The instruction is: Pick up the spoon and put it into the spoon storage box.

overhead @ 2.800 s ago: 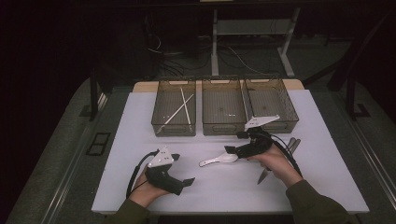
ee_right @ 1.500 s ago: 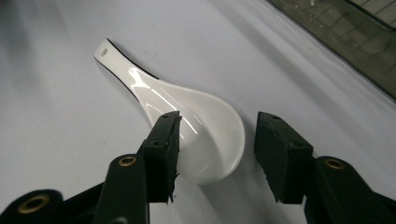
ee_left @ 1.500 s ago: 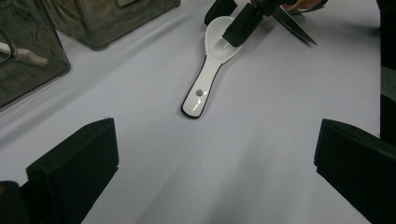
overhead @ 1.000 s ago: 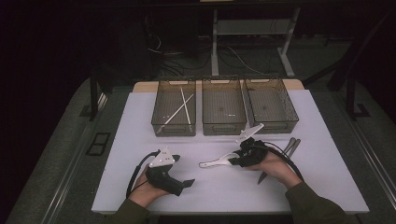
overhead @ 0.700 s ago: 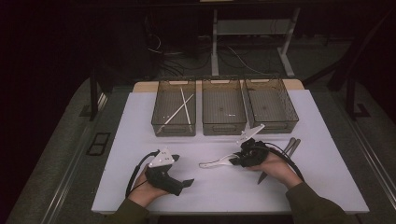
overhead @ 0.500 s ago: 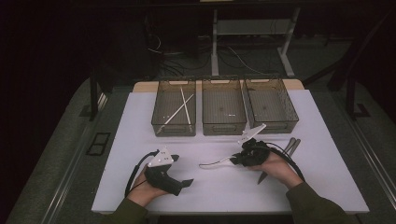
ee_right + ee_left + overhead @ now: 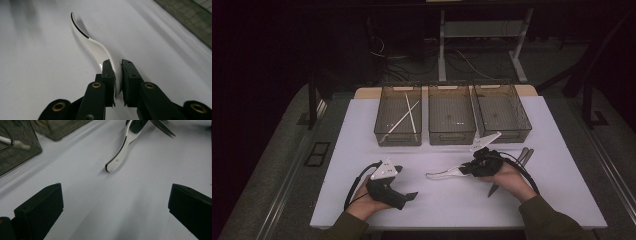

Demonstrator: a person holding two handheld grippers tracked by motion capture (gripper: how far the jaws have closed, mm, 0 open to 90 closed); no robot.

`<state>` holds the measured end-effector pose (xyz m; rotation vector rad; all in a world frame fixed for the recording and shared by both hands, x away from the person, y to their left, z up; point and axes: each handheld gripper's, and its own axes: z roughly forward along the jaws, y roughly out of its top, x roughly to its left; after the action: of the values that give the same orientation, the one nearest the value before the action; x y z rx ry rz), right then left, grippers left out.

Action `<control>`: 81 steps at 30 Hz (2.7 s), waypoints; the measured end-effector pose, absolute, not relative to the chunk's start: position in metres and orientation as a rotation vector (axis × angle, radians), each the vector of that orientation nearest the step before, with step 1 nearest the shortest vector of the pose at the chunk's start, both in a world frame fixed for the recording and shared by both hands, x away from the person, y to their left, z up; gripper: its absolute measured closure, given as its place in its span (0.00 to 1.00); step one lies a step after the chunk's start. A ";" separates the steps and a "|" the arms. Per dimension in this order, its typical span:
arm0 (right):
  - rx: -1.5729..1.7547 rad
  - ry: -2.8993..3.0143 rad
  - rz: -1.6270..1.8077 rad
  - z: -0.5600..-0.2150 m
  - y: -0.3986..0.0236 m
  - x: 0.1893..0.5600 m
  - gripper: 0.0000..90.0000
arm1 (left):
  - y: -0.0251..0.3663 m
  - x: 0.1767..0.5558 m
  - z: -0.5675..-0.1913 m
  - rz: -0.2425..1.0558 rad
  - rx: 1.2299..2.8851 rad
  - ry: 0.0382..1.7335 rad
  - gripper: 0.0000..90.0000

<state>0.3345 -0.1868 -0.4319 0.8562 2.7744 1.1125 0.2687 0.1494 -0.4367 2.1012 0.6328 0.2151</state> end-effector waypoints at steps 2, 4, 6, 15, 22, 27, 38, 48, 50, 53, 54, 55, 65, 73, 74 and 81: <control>0.862 2.760 1.133 -0.429 -0.189 0.334 0.90 | 0.149 0.269 -0.437 0.219 2.107 0.633 0.00; 0.868 2.743 1.155 -0.427 -0.192 0.334 0.90 | 0.149 0.268 -0.437 0.220 2.108 0.632 0.00; 0.883 2.726 1.179 -0.424 -0.194 0.333 0.90 | 0.150 0.268 -0.437 0.220 2.108 0.631 0.00; 0.906 2.667 1.234 -0.412 -0.206 0.331 0.91 | 0.149 0.268 -0.437 0.219 2.113 0.632 0.00; 0.978 2.610 1.291 -0.405 -0.219 0.334 0.91 | 0.149 0.268 -0.438 0.215 2.114 0.629 0.00; 1.003 2.571 1.319 -0.401 -0.229 0.336 0.91 | 0.149 0.268 -0.438 0.214 2.117 0.627 0.00; 1.046 2.475 1.367 -0.387 -0.245 0.346 0.91 | 0.148 0.269 -0.439 0.206 2.118 0.636 0.00; 1.074 2.401 1.409 -0.376 -0.253 0.354 0.91 | 0.148 0.269 -0.439 0.204 2.117 0.637 0.00; 1.074 2.395 1.407 -0.374 -0.252 0.356 0.91 | 0.148 0.269 -0.439 0.201 2.109 0.640 0.00; 1.080 2.385 1.406 -0.371 -0.252 0.359 0.91 | 0.147 0.270 -0.439 0.198 2.108 0.639 0.00; 1.080 2.380 1.405 -0.370 -0.251 0.360 0.91 | 0.147 0.270 -0.439 0.198 2.109 0.638 0.00; 1.079 2.379 1.405 -0.370 -0.251 0.361 0.91 | 0.147 0.269 -0.439 0.196 2.112 0.637 0.00; 1.077 2.353 1.365 -0.355 -0.240 0.381 0.91 | 0.146 0.269 -0.439 0.198 2.116 0.631 0.00; 1.092 2.355 1.324 -0.349 -0.230 0.400 0.91 | 0.146 0.268 -0.438 0.198 2.112 0.626 0.00; 1.087 2.358 1.320 -0.349 -0.228 0.403 0.91 | 0.146 0.268 -0.438 0.197 2.109 0.627 0.00; 1.094 2.383 1.270 -0.354 -0.215 0.415 0.91 | 0.145 0.268 -0.438 0.193 2.099 0.629 0.00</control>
<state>0.4150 -0.2154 -0.3542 1.0939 2.3830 1.2702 0.2679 0.1450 -0.4382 2.0994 0.6292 0.1934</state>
